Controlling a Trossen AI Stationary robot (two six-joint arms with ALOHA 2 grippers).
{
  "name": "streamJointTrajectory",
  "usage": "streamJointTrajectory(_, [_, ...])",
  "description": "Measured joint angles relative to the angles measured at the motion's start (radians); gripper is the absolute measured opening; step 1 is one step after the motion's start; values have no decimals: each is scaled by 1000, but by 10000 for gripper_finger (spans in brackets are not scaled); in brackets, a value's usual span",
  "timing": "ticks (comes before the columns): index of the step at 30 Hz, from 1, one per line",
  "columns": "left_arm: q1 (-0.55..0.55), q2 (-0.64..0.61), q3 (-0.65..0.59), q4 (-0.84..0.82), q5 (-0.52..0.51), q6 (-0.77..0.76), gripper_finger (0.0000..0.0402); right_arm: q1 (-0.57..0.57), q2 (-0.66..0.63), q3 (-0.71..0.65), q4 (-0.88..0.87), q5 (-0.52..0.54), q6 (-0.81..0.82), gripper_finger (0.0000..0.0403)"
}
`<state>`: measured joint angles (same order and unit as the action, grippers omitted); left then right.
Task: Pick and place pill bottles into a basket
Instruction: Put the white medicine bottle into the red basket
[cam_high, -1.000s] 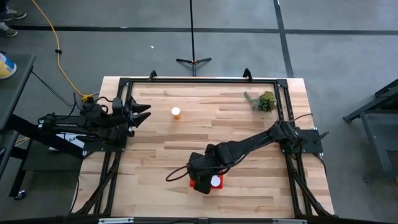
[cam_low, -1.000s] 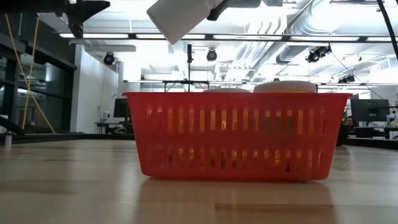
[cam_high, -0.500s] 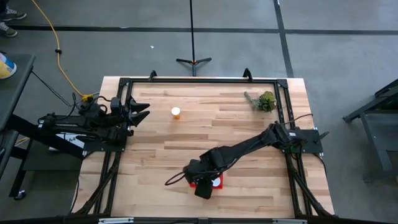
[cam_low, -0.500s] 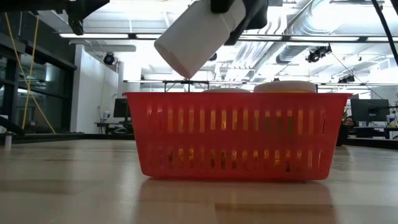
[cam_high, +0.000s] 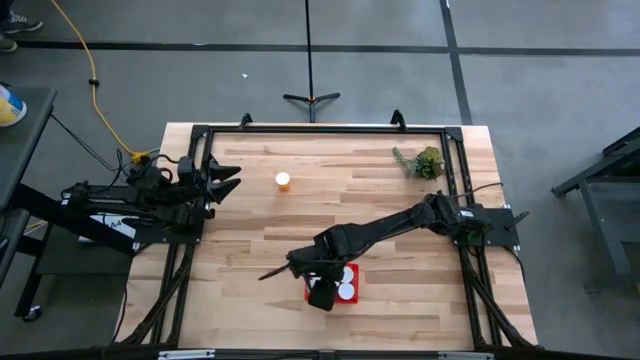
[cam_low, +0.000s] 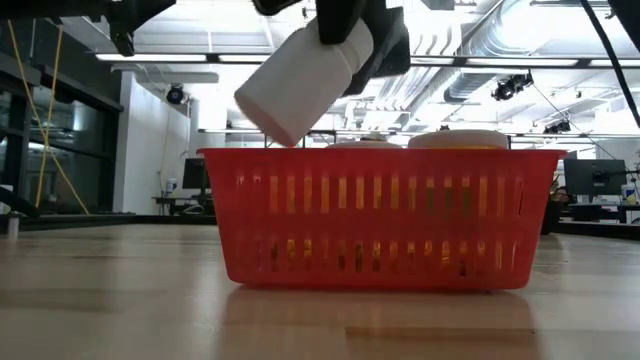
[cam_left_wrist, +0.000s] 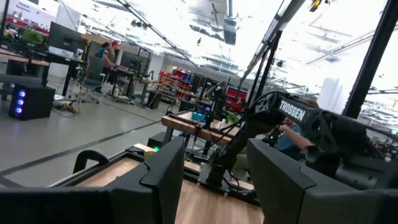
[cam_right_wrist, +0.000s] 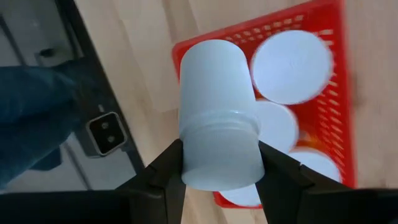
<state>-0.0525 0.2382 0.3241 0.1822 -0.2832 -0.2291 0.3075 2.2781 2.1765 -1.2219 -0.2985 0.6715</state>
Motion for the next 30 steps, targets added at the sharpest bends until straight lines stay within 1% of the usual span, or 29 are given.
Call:
streamJointTrajectory(6, [0,0,0,1,0,0,211,-13,34,0,-7,-52,-26,147])
streamJointTrajectory(17, [0,0,0,1,1,0,211,-41,41,0,-20,-71,-1,147])
streamJointTrajectory(21, [0,0,0,1,1,0,211,-40,49,0,-21,-113,4,147])
streamJointTrajectory(27, [0,0,0,1,2,-2,211,-39,64,0,-14,-135,3,147])
streamJointTrajectory(30, [0,0,0,1,2,-3,211,-39,64,12,-11,-135,-8,164])
